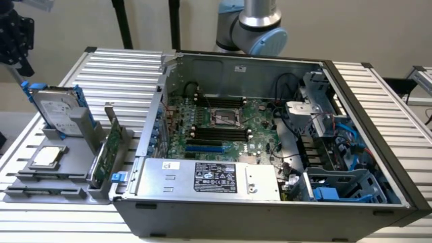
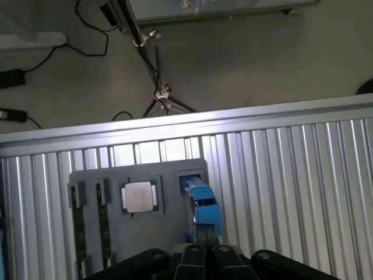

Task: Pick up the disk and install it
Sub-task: 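Pick up the disk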

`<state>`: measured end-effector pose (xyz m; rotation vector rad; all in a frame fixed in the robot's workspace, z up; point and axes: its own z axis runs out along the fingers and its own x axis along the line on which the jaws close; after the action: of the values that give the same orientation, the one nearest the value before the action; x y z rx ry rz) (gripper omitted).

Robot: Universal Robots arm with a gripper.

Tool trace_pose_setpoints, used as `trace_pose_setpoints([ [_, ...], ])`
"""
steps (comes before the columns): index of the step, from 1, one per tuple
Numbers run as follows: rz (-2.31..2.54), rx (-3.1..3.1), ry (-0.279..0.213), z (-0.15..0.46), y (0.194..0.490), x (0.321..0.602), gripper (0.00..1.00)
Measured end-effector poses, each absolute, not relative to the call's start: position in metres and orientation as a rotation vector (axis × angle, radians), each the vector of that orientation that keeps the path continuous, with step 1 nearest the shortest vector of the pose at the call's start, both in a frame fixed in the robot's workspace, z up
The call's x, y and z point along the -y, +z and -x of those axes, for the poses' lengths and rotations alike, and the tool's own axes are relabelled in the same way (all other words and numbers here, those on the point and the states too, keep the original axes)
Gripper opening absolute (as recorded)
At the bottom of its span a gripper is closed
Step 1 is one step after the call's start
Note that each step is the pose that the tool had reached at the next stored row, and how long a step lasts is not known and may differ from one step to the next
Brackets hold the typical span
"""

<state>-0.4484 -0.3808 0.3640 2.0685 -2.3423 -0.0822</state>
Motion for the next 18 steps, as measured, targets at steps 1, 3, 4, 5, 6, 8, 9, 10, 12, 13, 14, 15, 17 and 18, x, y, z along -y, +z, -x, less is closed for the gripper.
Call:
trace_pose_setpoints([
  [1, -2.072, 2.339, -0.082, 0.4484, 0.3638, 0.3793, 0.11],
  [3, -2.087, 2.326, -0.082, 0.4484, 0.3629, 0.3766, 0.11],
  [4, -2.095, 2.317, -0.082, 0.4484, 0.3624, 0.3756, 0.11],
  [5, -2.106, 2.308, -0.082, 0.4484, 0.3618, 0.3746, 0.11],
  [6, -2.116, 2.298, -0.082, 0.4484, 0.3616, 0.3740, 0.11],
  [8, -2.132, 2.283, -0.081, 0.4484, 0.3613, 0.3734, 0.11],
  [9, -2.134, 2.281, -0.081, 0.4484, 0.3614, 0.3734, 0.11],
  [10, -2.134, 2.281, -0.081, 0.4484, 0.3614, 0.3734, 0.12],
  [12, -2.134, 2.281, -0.081, 0.4484, 0.3614, 0.3734, 0.17],
  [13, -2.134, 2.281, -0.081, 0.4484, 0.3614, 0.3734, 0.24],
  [14, -2.134, 2.281, -0.081, 0.4484, 0.3614, 0.3734, 0.30],
  [15, -2.134, 2.281, -0.081, 0.4484, 0.3613, 0.3734, 0.30],
  [17, -2.134, 2.281, -0.081, 0.4483, 0.3605, 0.3733, 0.42],
  [18, -2.134, 2.281, -0.081, 0.4484, 0.3596, 0.3734, 0.42],
])
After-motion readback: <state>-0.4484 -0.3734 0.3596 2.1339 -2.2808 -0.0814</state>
